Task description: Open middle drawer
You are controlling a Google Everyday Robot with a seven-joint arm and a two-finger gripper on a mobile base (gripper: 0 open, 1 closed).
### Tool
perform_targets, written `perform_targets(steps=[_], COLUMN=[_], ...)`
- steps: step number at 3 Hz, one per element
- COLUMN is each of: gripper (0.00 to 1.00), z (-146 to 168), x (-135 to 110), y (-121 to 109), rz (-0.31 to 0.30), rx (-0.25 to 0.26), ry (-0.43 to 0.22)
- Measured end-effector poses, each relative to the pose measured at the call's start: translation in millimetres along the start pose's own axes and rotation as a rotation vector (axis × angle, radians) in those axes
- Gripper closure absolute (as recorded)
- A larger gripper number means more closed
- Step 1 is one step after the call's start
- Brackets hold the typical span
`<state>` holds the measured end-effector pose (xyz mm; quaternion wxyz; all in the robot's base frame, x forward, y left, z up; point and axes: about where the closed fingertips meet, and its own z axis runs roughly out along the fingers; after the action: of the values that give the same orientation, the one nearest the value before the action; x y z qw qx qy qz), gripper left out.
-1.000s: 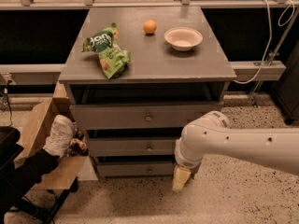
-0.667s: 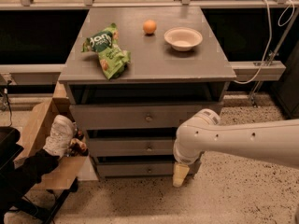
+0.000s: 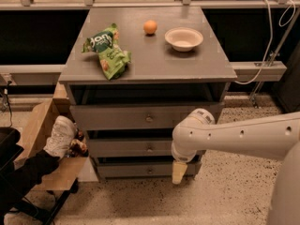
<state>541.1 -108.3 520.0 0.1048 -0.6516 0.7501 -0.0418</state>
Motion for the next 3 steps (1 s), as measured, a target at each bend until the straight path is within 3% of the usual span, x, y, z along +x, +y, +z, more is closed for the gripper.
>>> perform_targets(steps=[2,3], gripper=[0.00,0.00], z=[41.3,56.5], x=[-8.2,-6.4], y=[-21.1,-34.3], rz=[-0.030,-0.041], rx=[0.004,0.030], ry=[-0.057,-0.047])
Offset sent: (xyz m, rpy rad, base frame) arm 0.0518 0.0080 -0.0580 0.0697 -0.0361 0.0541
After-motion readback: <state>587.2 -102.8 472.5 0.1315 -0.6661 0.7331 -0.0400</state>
